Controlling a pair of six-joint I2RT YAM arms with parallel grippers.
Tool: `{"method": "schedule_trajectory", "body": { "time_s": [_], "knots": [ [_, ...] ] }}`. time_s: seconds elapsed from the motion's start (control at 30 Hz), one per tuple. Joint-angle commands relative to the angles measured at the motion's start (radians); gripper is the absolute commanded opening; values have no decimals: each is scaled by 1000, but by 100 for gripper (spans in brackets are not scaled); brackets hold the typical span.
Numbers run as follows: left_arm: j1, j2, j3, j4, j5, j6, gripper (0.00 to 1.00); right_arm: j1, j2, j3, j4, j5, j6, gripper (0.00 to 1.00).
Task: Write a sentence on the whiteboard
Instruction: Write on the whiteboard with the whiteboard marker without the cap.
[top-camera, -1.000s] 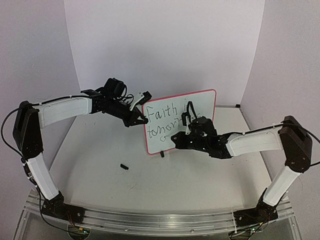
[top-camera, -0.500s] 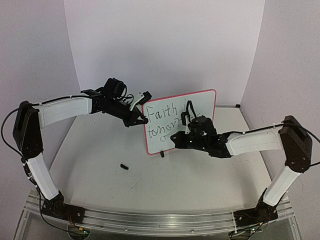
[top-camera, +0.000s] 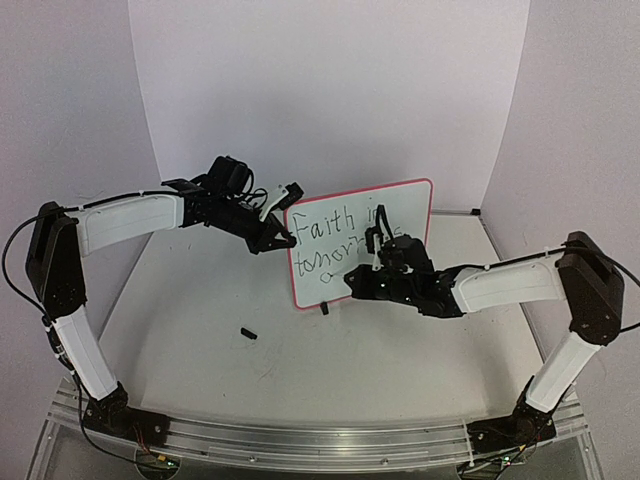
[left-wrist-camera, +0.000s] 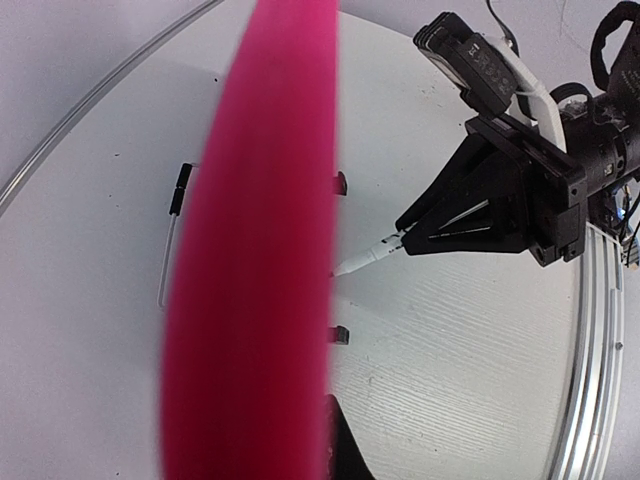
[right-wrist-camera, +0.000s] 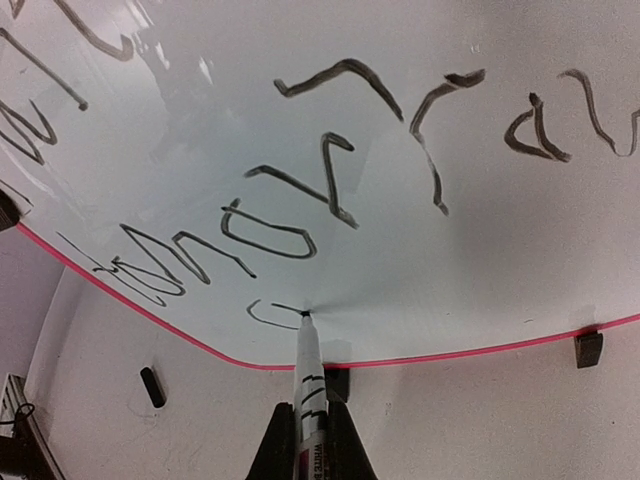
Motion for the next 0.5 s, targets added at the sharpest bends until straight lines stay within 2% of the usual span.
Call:
{"method": "schedule_trajectory", "body": {
  "time_s": [0.0,0.47],
  "knots": [
    [-5,25,-6,-86,-64,47,0,-6,41,10,20,32,10,0],
    [-5,25,-7,-85,-66,47,0,0,129,46,46,4,17,0]
  ]
}}
